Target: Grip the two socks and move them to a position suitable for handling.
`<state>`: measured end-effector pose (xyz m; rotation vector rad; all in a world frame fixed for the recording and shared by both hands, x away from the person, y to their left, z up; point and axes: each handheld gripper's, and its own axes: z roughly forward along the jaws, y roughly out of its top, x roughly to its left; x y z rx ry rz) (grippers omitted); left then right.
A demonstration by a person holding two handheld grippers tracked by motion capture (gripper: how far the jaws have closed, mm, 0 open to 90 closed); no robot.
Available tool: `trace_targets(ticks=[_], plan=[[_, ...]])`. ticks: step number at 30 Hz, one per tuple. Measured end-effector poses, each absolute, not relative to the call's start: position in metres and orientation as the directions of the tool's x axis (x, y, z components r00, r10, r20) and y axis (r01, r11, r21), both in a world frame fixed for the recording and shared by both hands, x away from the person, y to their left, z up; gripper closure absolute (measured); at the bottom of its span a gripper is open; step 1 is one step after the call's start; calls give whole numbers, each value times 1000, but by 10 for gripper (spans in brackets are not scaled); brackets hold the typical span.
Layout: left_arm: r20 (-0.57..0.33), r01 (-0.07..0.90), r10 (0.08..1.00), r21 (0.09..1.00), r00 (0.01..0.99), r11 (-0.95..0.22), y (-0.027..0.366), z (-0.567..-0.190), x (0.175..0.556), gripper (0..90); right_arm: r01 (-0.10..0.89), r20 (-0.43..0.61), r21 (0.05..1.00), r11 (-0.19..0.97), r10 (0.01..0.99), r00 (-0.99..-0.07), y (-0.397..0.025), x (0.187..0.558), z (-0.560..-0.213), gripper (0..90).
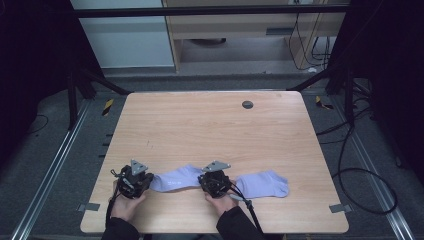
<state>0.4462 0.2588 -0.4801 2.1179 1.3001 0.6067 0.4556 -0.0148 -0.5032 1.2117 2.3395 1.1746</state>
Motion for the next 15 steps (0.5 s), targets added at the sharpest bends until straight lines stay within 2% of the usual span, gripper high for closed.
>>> trace_targets(ticks=[6, 15], plan=[[54, 628, 916, 711, 398, -316, 267, -474, 444, 727, 543, 143, 791, 281, 778, -612, -26, 456, -495, 729], [-10, 580, 914, 776, 405, -248, 264, -456, 436, 635, 521, 151, 816, 252, 777, -611, -47, 460, -477, 654]])
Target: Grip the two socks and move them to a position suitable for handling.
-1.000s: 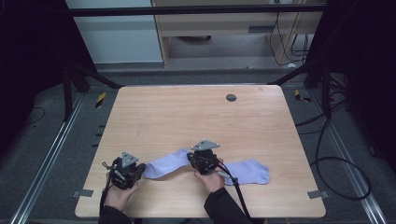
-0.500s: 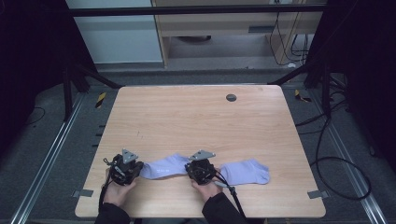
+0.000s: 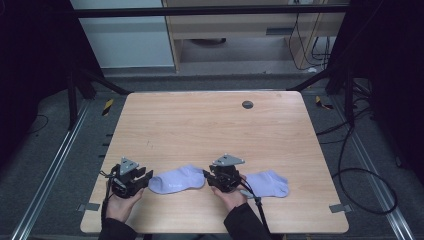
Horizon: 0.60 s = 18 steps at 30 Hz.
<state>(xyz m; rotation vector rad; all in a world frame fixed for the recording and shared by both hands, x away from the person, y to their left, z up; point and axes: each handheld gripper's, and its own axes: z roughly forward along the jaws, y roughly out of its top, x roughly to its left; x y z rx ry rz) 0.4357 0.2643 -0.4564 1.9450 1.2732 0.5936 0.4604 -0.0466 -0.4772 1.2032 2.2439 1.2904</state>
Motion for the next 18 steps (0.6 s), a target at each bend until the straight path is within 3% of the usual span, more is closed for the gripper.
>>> trace_targets(ticks=[7, 18], plan=[[-23, 547, 900, 801, 435, -244, 247, -447, 432, 532, 487, 141, 842, 229, 780, -610, -82, 462, -457, 535], [-28, 505, 873, 824, 488, -256, 204, -434, 438, 477, 470, 109, 852, 232, 799, -591, -141, 450, -444, 411]])
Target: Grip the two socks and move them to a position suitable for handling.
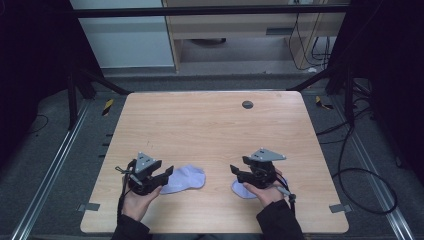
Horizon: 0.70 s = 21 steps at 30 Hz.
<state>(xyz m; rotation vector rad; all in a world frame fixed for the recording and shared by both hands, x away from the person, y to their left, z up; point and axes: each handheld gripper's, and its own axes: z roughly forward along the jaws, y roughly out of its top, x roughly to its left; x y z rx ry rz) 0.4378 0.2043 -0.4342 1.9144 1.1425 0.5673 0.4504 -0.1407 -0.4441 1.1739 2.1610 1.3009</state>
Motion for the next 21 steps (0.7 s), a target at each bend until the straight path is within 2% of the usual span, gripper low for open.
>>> trace_targets(ticks=[8, 21], plan=[[-11, 471, 835, 830, 550, -299, 159, -431, 440, 455, 481, 101, 851, 211, 834, -543, -187, 438, -447, 363], [-1, 455, 790, 818, 613, -352, 104, -443, 444, 428, 524, 74, 822, 222, 871, -485, -227, 429, -464, 395]])
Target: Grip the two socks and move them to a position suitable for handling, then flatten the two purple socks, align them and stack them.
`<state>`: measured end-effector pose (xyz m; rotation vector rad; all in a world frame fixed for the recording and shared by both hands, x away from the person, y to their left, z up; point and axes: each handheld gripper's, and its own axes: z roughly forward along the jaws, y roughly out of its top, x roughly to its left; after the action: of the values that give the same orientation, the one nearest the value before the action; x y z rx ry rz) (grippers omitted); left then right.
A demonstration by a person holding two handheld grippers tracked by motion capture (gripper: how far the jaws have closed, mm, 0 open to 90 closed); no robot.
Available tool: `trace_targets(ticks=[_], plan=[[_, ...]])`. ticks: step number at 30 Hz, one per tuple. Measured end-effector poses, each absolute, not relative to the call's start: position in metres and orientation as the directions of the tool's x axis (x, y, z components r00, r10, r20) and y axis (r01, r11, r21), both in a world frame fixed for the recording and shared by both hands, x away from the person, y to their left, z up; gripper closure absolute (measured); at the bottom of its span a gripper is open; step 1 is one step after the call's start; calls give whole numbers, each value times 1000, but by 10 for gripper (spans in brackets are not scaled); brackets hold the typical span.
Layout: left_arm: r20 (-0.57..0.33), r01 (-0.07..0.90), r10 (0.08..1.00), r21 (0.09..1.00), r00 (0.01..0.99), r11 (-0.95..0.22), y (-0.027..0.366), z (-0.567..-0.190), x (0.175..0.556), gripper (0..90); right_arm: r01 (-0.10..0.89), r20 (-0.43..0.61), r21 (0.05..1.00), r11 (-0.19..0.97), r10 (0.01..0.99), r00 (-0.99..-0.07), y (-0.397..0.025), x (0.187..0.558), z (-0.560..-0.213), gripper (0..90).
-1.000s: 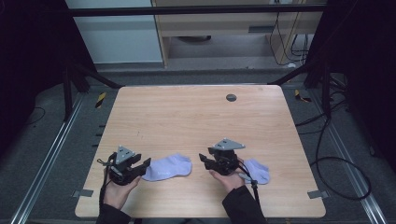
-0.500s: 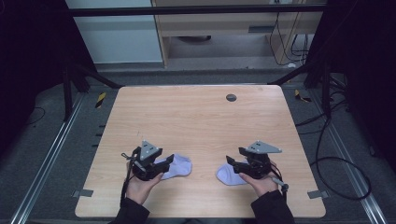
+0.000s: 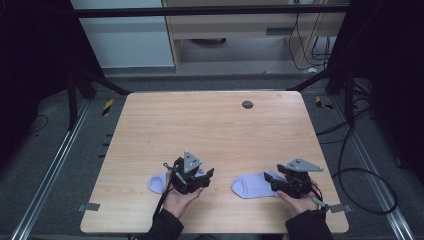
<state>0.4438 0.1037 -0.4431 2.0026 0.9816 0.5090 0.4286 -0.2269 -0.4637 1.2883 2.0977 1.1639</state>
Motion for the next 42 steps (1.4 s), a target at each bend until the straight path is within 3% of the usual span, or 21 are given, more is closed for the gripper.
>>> trace_targets(ticks=[15, 27, 37, 42], plan=[[0, 464, 748, 784, 664, -412, 51, -469, 446, 440, 595, 50, 774, 218, 915, -401, -264, 433, -484, 502], [-25, 490, 730, 757, 683, -433, 26, -490, 449, 495, 624, 48, 746, 233, 915, -400, -267, 437, -492, 568], [-49, 527, 724, 720, 688, -452, 17, -499, 449, 640, 647, 56, 720, 252, 908, -415, -265, 443, -497, 686], [-64, 543, 727, 711, 683, -448, 14, -498, 447, 751, 652, 56, 710, 265, 902, -428, -264, 442, -496, 806]])
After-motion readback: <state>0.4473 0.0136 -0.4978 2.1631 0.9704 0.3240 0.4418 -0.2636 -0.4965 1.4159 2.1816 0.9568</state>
